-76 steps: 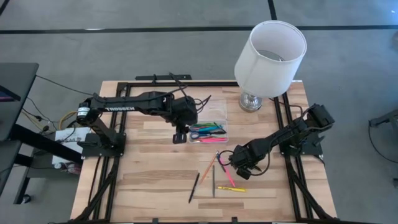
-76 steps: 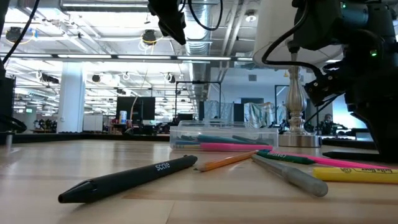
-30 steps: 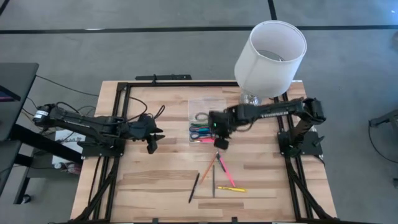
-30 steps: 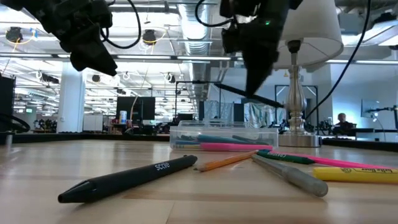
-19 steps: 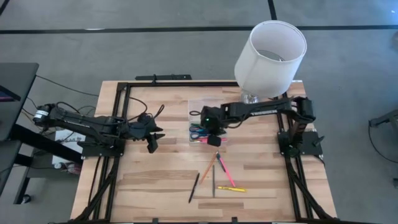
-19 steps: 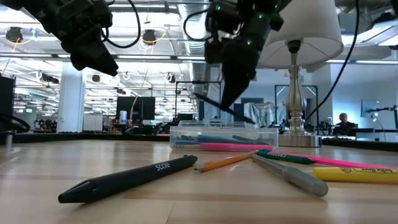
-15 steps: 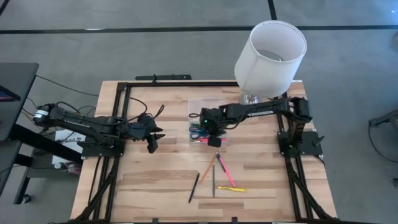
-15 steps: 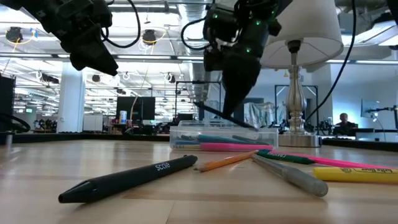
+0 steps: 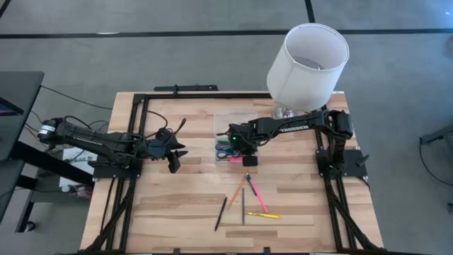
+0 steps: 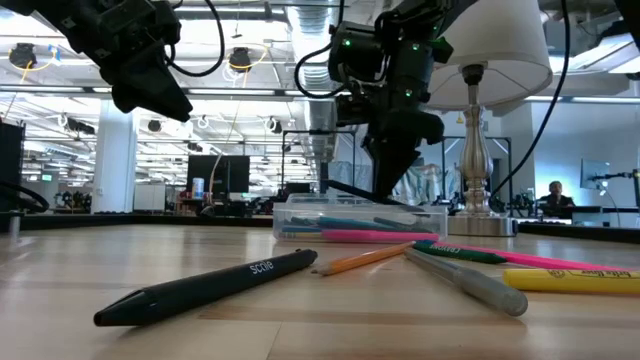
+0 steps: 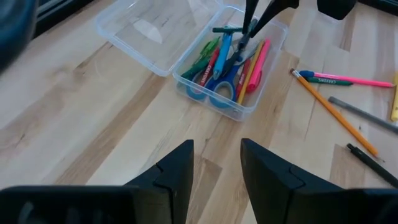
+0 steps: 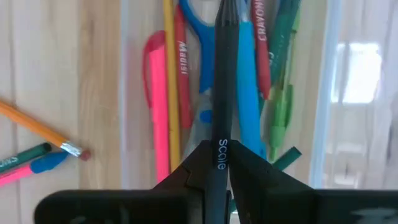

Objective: Pick & place school supplies into a supply box
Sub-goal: Put the black ballpen into the transparent supply box

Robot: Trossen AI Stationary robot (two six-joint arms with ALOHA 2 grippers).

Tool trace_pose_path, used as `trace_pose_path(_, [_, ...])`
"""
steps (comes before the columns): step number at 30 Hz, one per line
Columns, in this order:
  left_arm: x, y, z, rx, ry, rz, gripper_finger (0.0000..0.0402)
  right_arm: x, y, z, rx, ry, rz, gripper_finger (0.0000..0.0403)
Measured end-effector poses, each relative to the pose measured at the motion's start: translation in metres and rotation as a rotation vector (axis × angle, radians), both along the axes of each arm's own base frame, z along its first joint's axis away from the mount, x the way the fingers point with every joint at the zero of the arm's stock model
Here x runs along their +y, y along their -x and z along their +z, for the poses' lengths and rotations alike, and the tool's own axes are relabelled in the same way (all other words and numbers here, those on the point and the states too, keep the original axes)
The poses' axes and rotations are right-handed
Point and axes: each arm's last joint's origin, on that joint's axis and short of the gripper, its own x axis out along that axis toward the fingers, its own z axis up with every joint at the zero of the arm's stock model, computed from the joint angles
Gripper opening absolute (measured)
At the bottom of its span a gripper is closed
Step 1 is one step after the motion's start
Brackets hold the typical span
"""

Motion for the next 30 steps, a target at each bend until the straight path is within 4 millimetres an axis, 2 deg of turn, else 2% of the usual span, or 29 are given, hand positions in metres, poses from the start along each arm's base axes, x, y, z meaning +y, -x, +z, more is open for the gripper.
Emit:
trace_pose_path(9, [0.000,-0.002,0.003,-0.040,0.013,0.013,0.0125,0.000,-0.001,0.000,-0.008,-0.026,-0.001,0.0076])
trace_pose_path(14, [0.000,-0.003,0.004,-0.063,0.033,0.020,0.0125,0.001,0.000,0.003,-0.017,-0.050,-0.092,0.0095])
trace_pose_path(21, [-0.004,-0.009,0.003,-0.097,0.165,0.002,0.0125,0.013,0.013,0.043,-0.125,-0.077,-0.087,0.0098])
trace_pose_path(25, [-0.009,-0.021,-0.002,-0.109,0.298,-0.014,0.0125,0.021,0.028,0.066,-0.157,-0.098,-0.117,0.0098])
trace_pose_path(30, [-0.030,-0.043,-0.011,-0.141,0.376,-0.117,0.0125,0.031,0.059,0.076,-0.175,-0.123,-0.162,0.0098])
